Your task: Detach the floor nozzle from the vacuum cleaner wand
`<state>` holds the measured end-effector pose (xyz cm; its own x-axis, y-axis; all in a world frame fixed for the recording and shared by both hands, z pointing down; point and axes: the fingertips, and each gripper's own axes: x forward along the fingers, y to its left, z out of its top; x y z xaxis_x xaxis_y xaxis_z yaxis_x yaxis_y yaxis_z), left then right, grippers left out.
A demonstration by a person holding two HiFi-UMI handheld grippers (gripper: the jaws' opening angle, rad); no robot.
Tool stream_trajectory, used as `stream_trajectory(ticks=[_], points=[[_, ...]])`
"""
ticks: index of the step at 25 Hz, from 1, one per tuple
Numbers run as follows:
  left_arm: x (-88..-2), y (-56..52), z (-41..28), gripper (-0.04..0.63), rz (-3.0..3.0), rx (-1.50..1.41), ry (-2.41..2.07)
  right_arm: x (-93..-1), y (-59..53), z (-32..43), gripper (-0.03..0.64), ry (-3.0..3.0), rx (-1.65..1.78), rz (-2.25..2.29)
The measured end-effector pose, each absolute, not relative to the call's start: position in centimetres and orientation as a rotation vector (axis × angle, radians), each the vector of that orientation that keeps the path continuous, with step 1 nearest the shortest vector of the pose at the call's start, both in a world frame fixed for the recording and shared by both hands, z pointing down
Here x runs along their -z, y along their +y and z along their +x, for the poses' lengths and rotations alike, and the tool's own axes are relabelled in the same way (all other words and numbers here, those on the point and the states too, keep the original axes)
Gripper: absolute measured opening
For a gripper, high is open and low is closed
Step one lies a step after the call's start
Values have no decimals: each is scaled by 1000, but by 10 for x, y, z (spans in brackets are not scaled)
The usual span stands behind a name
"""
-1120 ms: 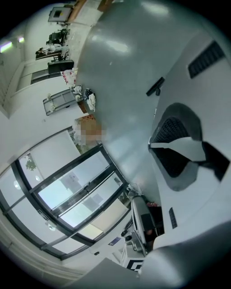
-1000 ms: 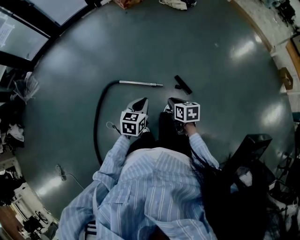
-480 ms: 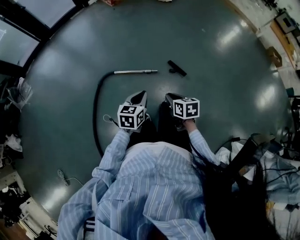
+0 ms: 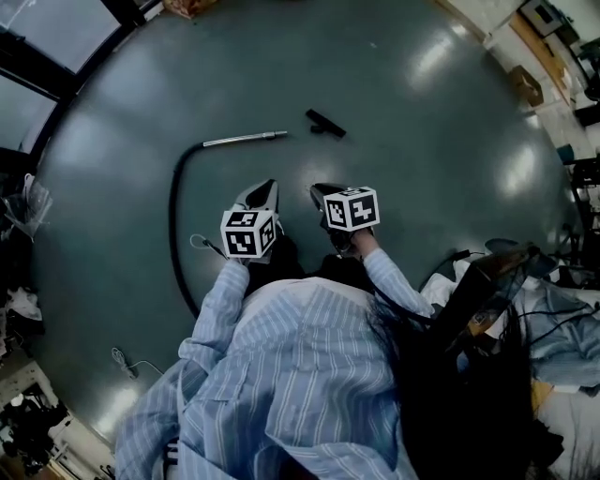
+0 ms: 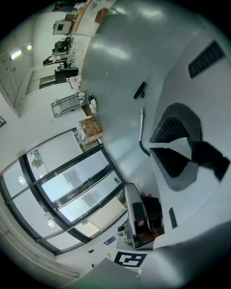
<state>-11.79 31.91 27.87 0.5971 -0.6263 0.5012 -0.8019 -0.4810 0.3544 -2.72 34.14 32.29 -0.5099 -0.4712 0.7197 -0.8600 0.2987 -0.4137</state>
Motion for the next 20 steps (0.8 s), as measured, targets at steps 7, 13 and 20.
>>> stream_trajectory(ticks=[7, 13, 20], points=[[-272, 361, -61, 6, 2173, -353, -1234, -312, 390, 34, 40, -2131, -1007, 1078], [-284, 441, 6, 6, 2083, -348, -1305, -320, 454, 104, 40, -2146, -946, 975], [-277, 495, 21, 6, 2003, -364, -1397, -320, 491, 123, 40, -2176, -1009, 873]])
